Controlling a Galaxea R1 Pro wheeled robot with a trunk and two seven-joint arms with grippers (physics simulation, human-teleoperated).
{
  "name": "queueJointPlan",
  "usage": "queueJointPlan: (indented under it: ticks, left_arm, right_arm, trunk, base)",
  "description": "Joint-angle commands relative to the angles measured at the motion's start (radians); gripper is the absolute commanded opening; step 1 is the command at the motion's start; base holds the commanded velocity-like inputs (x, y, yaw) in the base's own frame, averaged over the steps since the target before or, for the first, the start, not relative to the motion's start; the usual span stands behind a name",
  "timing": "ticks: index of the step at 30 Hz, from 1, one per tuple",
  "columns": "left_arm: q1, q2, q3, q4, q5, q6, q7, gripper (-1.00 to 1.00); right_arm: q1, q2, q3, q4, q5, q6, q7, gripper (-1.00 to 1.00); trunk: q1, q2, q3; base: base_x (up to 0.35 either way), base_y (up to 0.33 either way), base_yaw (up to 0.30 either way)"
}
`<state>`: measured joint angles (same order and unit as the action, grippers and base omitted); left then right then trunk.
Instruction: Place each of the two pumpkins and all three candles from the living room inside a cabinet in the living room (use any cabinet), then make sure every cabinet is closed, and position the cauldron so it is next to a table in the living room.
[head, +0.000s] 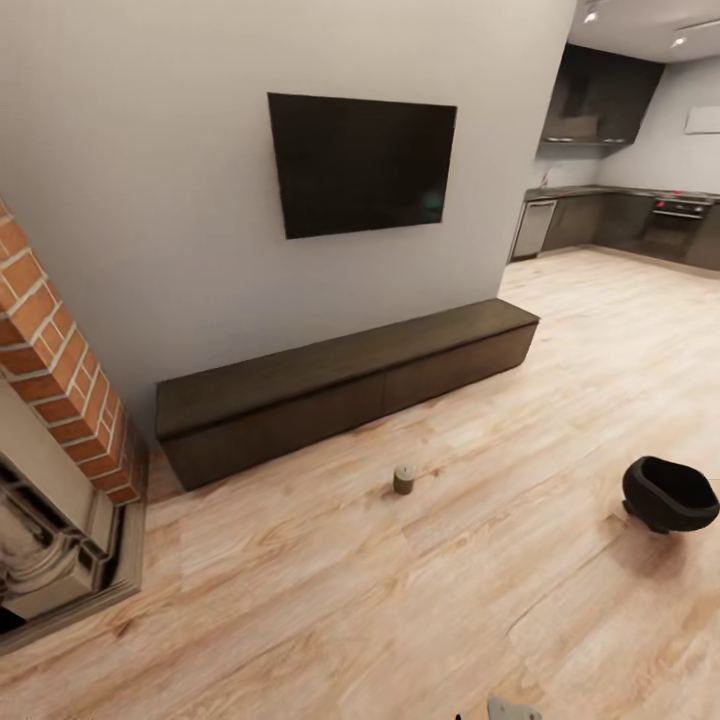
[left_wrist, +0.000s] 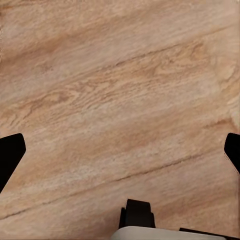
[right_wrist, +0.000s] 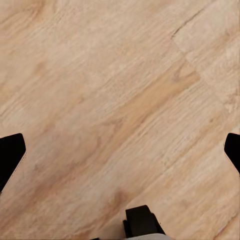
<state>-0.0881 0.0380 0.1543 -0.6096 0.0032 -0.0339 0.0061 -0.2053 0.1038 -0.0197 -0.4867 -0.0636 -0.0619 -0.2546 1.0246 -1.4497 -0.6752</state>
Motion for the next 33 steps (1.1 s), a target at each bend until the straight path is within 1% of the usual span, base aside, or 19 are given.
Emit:
queueJointPlan:
  ticks: [1, 6, 10, 13, 26, 29, 33]
  left_arm:
    - [-0.001, 0.0, 0.001, 0.001, 0.0, -0.003, 0.001, 1.0]
    - [-0.001, -0.001, 0.0, 0.012, 0.0, -0.018, 0.001, 1.0]
    - [-0.001, -0.001, 0.0, 0.06, -0.002, -0.037, 0.001, 1.0]
    - [-0.001, -0.001, 0.0, 0.074, -0.003, -0.041, 0.002, 1.0]
    - [-0.001, -0.003, -0.001, 0.08, -0.005, -0.043, 0.001, 1.0]
    - [-0.001, -0.003, -0.001, 0.08, -0.006, -0.043, 0.0, 1.0]
    - [-0.001, -0.003, -0.005, 0.08, -0.006, -0.043, 0.0, 1.0]
  right_arm:
    - [0.0, 0.001, -0.002, 0.0, -0.006, -0.006, 0.0, 1.0]
    - [0.0, 0.001, -0.001, 0.0, -0.006, -0.007, 0.0, 1.0]
    - [0.0, 0.001, 0.0, 0.0, -0.005, -0.007, 0.0, 1.0]
    - [0.0, 0.001, 0.0, 0.0, -0.004, -0.007, 0.0, 1.0]
    - [0.0, 0.001, 0.001, 0.0, -0.004, -0.007, 0.0, 1.0]
    - [0.0, 0.001, 0.001, 0.0, -0.004, -0.007, 0.0, 1.0]
    - [0.0, 0.002, 0.001, 0.0, -0.004, -0.007, 0.0, 1.0]
  trunk:
    - [0.0, 0.0, -0.001]
    - [0.0, 0.0, -0.003]
    - [0.0, 0.0, -0.005]
    - [0.0, 0.0, -0.006]
    - [0.0, 0.0, -0.012]
    - [0.0, 0.0, -0.013]
    - [0.0, 0.0, -0.015]
  base:
    - [0.291, -0.155, 0.289]
    - [0.298, -0.136, 0.289]
    - [0.302, -0.124, 0.289]
    - [0.303, -0.122, 0.289]
    - [0.293, -0.149, 0.289]
    - [0.194, -0.083, 0.289]
    - [0.055, -0.02, 0.289]
